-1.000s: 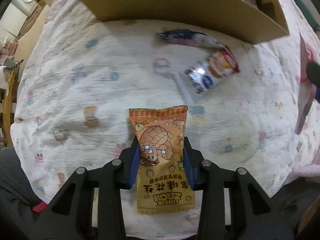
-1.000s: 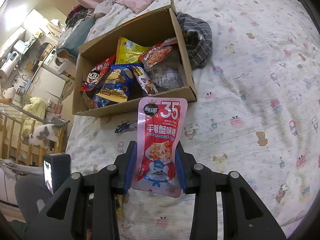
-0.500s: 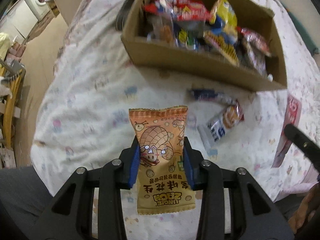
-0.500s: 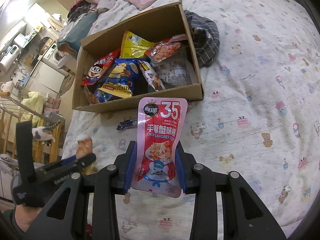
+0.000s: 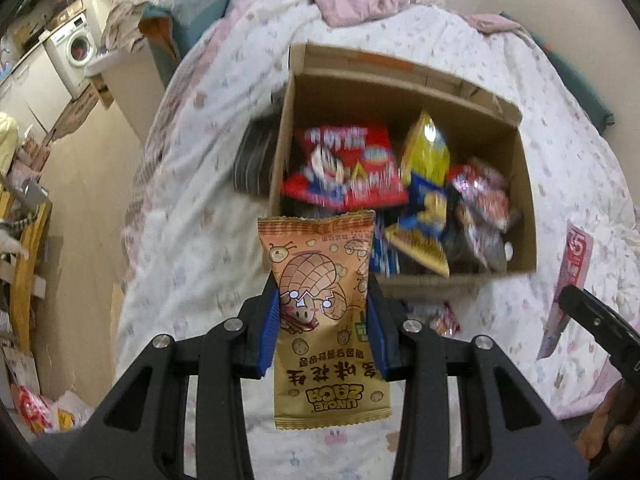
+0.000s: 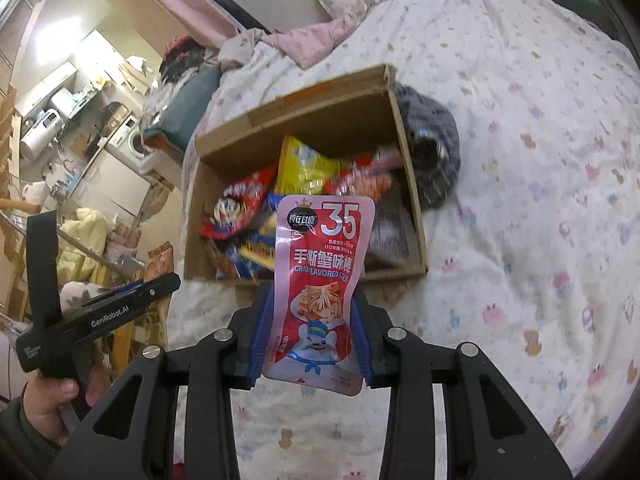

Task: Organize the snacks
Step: 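Carry both held packs over the box and lower them inside, then open both tools to release the packs into the box and withdraw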

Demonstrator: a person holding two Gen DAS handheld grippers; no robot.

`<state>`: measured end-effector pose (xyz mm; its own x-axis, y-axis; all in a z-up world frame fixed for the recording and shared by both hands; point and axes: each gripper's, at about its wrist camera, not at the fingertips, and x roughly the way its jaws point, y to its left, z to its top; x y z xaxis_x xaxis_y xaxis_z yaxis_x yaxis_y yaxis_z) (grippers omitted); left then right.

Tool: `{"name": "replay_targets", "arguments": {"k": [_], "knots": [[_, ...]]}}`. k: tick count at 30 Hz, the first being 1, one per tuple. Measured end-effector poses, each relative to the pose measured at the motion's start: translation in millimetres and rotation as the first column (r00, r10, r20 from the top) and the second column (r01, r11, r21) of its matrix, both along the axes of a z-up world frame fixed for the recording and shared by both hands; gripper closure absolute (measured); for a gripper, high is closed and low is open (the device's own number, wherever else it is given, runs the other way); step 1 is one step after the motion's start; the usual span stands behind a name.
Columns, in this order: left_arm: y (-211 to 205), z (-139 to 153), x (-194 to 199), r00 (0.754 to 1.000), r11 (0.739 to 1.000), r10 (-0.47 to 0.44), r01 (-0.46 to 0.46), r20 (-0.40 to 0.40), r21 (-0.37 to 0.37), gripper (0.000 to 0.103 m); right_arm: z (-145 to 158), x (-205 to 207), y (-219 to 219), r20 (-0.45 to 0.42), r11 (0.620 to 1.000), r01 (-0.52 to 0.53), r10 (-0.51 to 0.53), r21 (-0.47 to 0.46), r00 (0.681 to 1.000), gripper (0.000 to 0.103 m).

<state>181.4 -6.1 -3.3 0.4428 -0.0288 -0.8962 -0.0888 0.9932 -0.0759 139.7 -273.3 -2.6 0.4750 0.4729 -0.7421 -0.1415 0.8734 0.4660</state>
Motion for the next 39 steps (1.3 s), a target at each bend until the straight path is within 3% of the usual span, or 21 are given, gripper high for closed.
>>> {"name": "replay_targets", "arguments": {"k": [13,17,20,25,30,32,36,39], "knots": [[7,-6,73,0.999,0.993,-0.018,0.022,0.034,-0.116,0.069,11,77,-1,0.085,1.0,0.028,-0.029,0.008,0.996,0.065],[3,-10,83,0.995,0.994,-0.053,0.061,0.088,-0.092,0.069,0,100,-8,0.075,0.999,0.047,-0.048,0.014,0.996,0.065],[-3,-20,85,0.994,0.986,-0.085,0.094,0.076,-0.136,0.069,-17,109,-6,0.059,0.998,0.057,-0.058,0.018,0.997,0.065],[-19,-18,85,0.981,0.987,-0.148,0.155,0.127,-0.047,0.069,-30,116,8,0.025,1.0,0.022,-0.022,0.007,0.999,0.065],[-16,-23,90,0.984,0.991,-0.126,0.131,0.126,-0.034,0.067,-33,116,18,0.021,1.0,-0.015,0.015,0.007,1.0,0.063],[-14,-26,91,0.986,0.992,-0.117,0.121,0.116,-0.027,0.064,-38,119,18,-0.002,1.0,-0.021,0.021,0.018,1.0,0.056],[-12,-31,91,0.99,0.99,-0.119,0.124,0.077,-0.066,0.038,-50,120,9,-0.065,0.996,0.012,-0.007,0.083,0.998,0.048],[-14,-28,87,0.988,0.99,-0.127,0.132,0.091,-0.055,0.033,-48,118,8,-0.054,0.997,0.009,-0.004,0.08,0.999,0.04]]}}
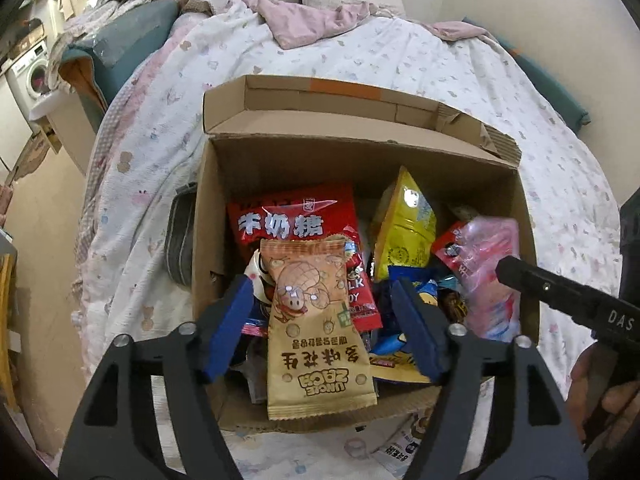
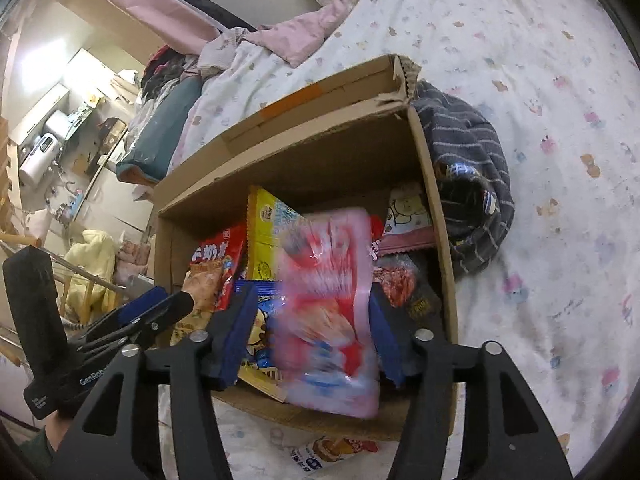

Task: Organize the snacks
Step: 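Open both tools to release the packs into the box and withdraw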

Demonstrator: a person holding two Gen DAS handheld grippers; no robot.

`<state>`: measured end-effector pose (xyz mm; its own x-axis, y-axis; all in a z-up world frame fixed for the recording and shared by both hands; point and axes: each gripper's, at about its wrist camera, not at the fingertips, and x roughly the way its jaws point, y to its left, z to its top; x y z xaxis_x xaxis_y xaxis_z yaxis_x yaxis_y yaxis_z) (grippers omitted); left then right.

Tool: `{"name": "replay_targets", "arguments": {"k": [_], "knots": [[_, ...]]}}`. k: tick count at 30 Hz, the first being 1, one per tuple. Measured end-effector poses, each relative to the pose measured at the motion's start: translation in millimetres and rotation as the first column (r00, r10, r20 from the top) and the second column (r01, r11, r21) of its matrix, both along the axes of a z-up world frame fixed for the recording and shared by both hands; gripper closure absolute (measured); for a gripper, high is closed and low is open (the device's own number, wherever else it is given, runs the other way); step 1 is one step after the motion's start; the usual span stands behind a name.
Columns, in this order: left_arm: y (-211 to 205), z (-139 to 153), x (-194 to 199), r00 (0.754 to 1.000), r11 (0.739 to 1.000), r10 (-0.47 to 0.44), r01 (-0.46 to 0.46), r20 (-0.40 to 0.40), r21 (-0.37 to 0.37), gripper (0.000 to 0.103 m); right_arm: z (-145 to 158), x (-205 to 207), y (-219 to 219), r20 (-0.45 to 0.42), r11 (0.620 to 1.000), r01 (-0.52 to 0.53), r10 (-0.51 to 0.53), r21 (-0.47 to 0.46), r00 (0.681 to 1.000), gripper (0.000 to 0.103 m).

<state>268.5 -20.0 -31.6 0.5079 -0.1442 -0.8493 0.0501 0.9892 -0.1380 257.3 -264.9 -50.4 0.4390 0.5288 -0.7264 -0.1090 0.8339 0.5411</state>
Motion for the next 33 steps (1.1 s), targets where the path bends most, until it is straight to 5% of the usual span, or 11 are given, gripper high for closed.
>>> {"name": "replay_targets", "arguments": {"k": [4,33], "knots": [[-1,1,-2,1.0,1.0,-0.006,0.006,0.004,0.006,0.032,10,-4,1,0.052,1.0,0.003,-0.003,-0.01,0.999,0.02],[-6,11,-17,1.0,0.999,-0.003,0.002,0.02,0.047,0.032,26,-17,-2,0.102,0.999,0.0,0.004,-0.036,0.995,0.02]]}}
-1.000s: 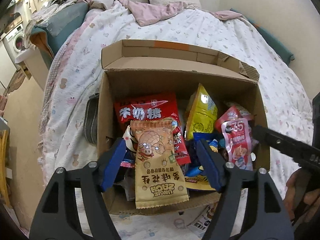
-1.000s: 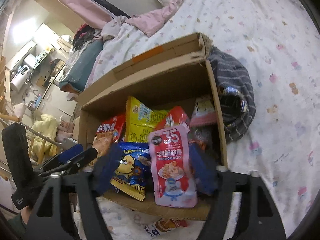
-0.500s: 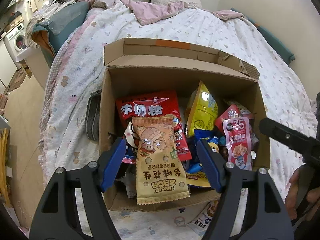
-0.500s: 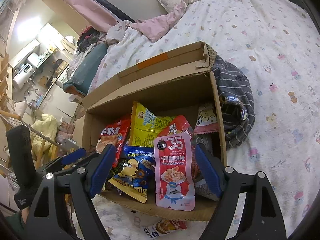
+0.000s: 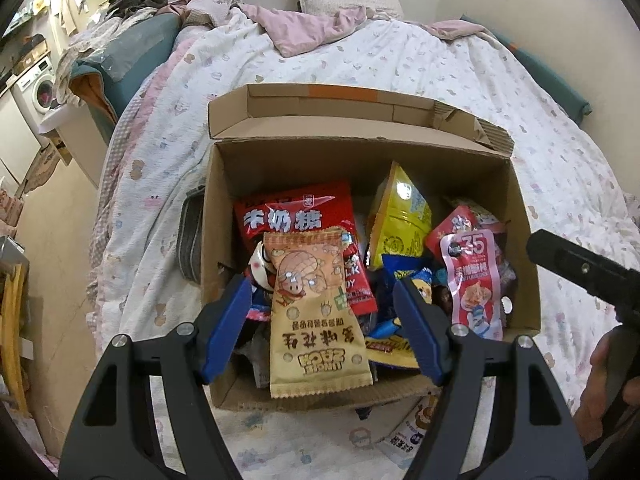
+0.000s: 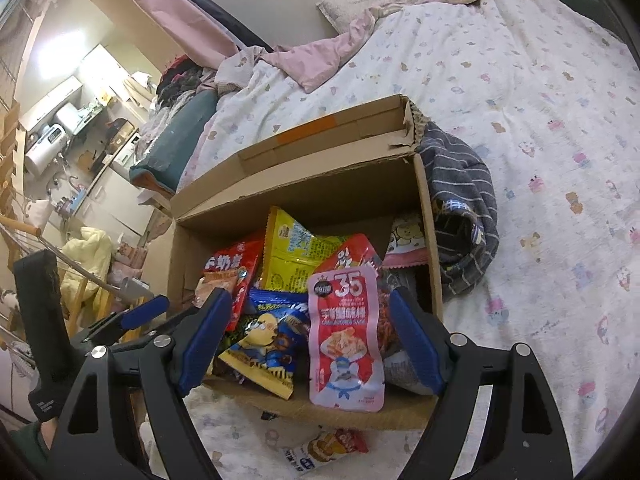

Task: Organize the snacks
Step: 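Open both tools to release the packs into the box and withdraw, then grasp the white-blue stick pack with the left tool while the right tool grasps a red-capped stick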

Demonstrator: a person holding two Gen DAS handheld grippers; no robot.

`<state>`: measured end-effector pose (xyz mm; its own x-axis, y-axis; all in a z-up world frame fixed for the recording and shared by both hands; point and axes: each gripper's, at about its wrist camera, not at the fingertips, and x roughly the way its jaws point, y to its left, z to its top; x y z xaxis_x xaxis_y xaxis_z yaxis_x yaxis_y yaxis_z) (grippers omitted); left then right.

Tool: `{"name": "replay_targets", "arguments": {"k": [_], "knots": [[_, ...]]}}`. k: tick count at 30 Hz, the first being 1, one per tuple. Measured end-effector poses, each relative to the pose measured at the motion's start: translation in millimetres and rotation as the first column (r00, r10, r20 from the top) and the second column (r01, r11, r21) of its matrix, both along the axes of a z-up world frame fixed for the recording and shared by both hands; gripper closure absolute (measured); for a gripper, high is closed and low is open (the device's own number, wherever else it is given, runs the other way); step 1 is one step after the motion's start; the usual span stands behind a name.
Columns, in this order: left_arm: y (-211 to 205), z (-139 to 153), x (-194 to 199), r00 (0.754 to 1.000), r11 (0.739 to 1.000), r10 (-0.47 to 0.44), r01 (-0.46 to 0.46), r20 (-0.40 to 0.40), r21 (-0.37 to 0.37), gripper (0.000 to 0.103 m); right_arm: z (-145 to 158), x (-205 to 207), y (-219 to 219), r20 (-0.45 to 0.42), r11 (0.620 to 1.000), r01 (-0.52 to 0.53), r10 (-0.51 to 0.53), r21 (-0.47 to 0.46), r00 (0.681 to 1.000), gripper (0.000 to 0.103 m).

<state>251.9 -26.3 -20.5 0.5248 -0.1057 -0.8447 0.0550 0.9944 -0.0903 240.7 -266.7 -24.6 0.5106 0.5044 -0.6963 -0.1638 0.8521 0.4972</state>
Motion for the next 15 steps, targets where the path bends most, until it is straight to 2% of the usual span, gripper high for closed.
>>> {"name": "replay_targets", "arguments": {"k": [10,15], "knots": [[3,10,-34,1.0,1.0,0.007,-0.007,0.016,-0.008,0.032,14,-45,0,-0.001,1.0,0.01,-0.01,-0.012,1.0,0.02],[9,1,-57,0.999,0.999,0.029,-0.03,-0.026,-0.043,0.032,-3,-74,0,-0.075,1.0,0.022,-0.02,0.017,0.997,0.02]]}}
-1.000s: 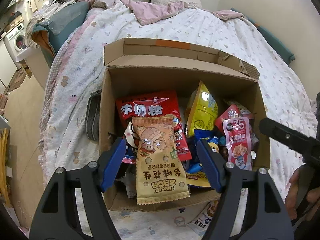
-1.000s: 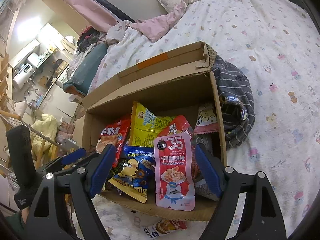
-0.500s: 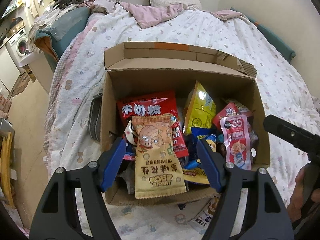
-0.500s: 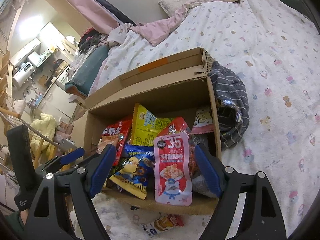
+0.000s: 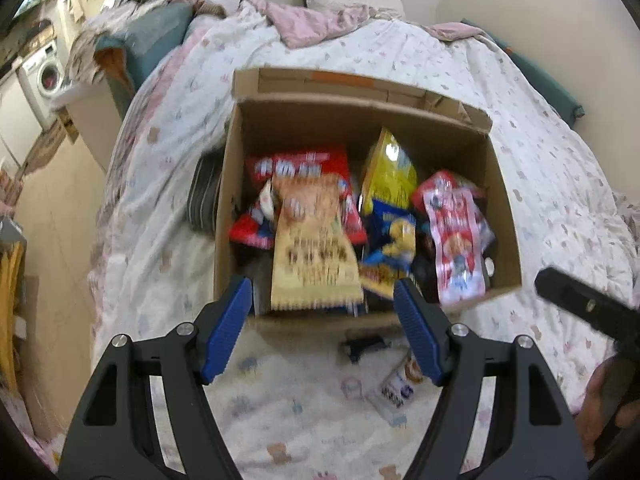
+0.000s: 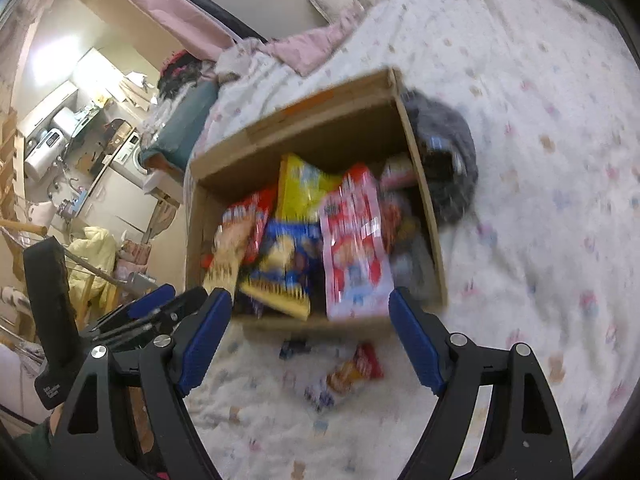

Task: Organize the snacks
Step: 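Grasp the white-blue stick pack with the left tool while the right tool grasps a red-capped stick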

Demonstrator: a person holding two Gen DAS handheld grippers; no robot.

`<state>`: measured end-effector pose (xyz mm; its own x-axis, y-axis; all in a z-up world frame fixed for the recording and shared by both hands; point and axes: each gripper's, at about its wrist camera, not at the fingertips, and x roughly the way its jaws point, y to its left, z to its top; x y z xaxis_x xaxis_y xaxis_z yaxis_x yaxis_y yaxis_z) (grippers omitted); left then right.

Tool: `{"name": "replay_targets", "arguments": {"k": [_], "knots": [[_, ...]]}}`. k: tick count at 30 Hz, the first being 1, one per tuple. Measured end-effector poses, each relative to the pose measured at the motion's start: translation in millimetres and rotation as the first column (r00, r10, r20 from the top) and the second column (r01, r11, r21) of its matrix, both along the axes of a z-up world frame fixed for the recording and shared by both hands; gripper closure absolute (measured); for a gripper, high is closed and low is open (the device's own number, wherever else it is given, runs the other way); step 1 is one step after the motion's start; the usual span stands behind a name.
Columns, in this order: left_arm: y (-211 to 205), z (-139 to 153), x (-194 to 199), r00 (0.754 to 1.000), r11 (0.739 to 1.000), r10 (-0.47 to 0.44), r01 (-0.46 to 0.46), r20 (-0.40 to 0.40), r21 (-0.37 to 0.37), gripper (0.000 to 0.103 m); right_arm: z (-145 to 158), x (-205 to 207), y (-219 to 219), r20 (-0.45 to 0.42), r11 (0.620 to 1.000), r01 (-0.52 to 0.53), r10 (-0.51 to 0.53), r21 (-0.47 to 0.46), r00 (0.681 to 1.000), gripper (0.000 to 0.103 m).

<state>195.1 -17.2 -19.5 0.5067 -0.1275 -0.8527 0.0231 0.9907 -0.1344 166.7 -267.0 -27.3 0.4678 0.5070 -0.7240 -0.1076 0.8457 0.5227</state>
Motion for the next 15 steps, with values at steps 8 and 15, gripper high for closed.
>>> {"name": "replay_targets", "arguments": {"k": [8,15], "knots": [[20,-16,-34,0.996,0.998,0.056,-0.058,-0.065,-0.034,0.032,-64,-27,17,-0.237,1.0,0.018,-0.017,0.0,0.971,0.02],[35,-19,-44,0.993,0.995,0.087,-0.091,-0.075,-0.052,0.032,-117,-9,48,-0.395,1.0,0.004,-0.015,-0.028,0.919,0.031]]}}
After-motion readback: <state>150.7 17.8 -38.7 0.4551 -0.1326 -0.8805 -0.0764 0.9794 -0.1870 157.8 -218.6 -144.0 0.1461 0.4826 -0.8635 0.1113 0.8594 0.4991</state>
